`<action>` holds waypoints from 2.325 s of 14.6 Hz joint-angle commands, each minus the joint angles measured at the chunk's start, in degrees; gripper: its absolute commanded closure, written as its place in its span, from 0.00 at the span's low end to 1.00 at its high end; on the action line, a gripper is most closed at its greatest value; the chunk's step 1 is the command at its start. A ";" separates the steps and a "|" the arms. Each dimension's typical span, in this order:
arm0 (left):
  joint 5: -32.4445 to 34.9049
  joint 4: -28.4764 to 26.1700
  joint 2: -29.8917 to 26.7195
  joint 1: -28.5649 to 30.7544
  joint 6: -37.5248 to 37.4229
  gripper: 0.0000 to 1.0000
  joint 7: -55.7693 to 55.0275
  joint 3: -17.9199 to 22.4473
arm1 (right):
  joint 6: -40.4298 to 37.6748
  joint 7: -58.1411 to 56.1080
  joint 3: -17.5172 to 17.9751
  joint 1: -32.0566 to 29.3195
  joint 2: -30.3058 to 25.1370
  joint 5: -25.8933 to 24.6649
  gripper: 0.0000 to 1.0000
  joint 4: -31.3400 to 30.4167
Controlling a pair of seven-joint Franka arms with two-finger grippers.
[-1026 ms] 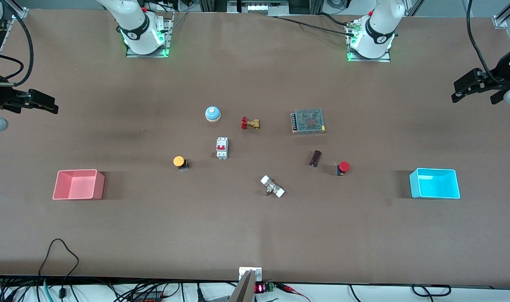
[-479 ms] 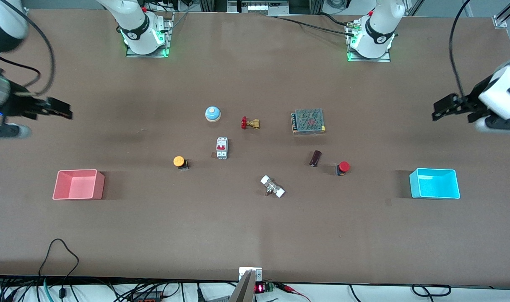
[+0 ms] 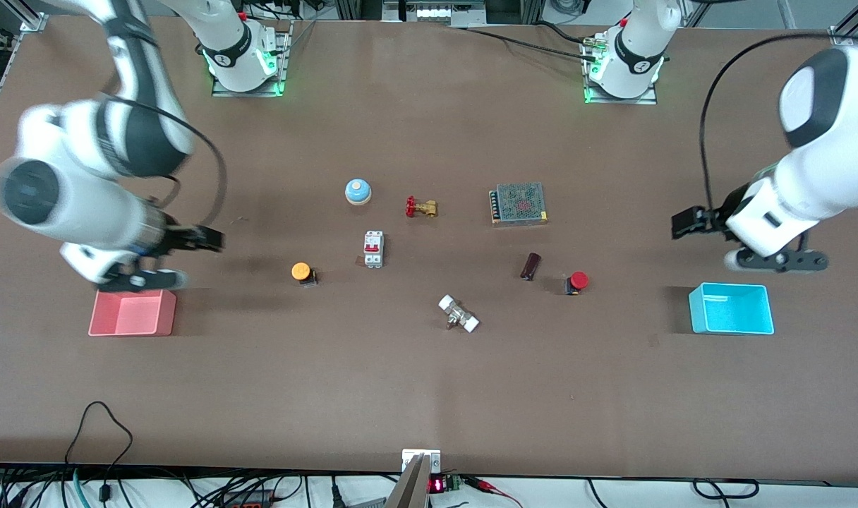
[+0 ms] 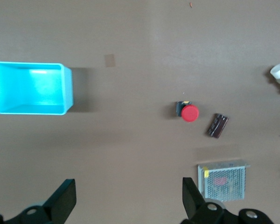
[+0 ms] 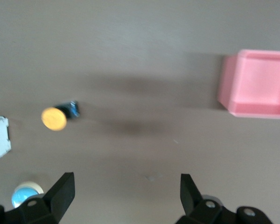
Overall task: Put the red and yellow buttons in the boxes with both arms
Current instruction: 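Grasp the yellow button with the right gripper while the left gripper grasps the red button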
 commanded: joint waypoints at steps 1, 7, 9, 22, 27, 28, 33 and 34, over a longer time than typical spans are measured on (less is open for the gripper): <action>-0.82 -0.75 3.62 -1.74 4.33 0.00 -4.45 -1.12 | 4.82 4.31 -0.18 4.73 4.32 0.69 0.00 0.89; -0.73 -2.95 12.32 -6.58 14.62 0.00 -11.84 -1.03 | 12.47 8.20 -0.18 8.26 11.89 0.69 0.00 0.98; -0.82 -2.95 14.44 -7.11 15.94 0.00 -12.28 -1.12 | 14.23 8.29 -0.18 9.05 13.12 0.69 0.00 0.98; -0.12 -9.11 18.58 -9.40 27.90 0.16 -15.36 -0.94 | 14.77 9.34 -0.10 9.67 17.70 2.62 0.00 0.89; -0.03 -9.11 18.66 -9.40 27.90 0.38 -15.45 -0.94 | 14.68 9.26 -0.18 9.67 17.79 4.29 0.44 0.89; -0.03 -9.11 18.66 -9.40 27.82 0.43 -15.45 -0.94 | 14.59 9.26 -0.18 9.67 17.79 4.29 0.48 0.89; -0.03 -9.02 18.49 -9.31 27.38 0.60 -15.45 -0.86 | 14.15 9.17 -0.18 9.84 17.44 4.21 0.65 1.07; -0.03 -8.84 18.31 -9.05 27.38 0.62 -15.36 -0.77 | 14.07 8.56 -0.27 9.84 17.09 4.12 0.65 1.94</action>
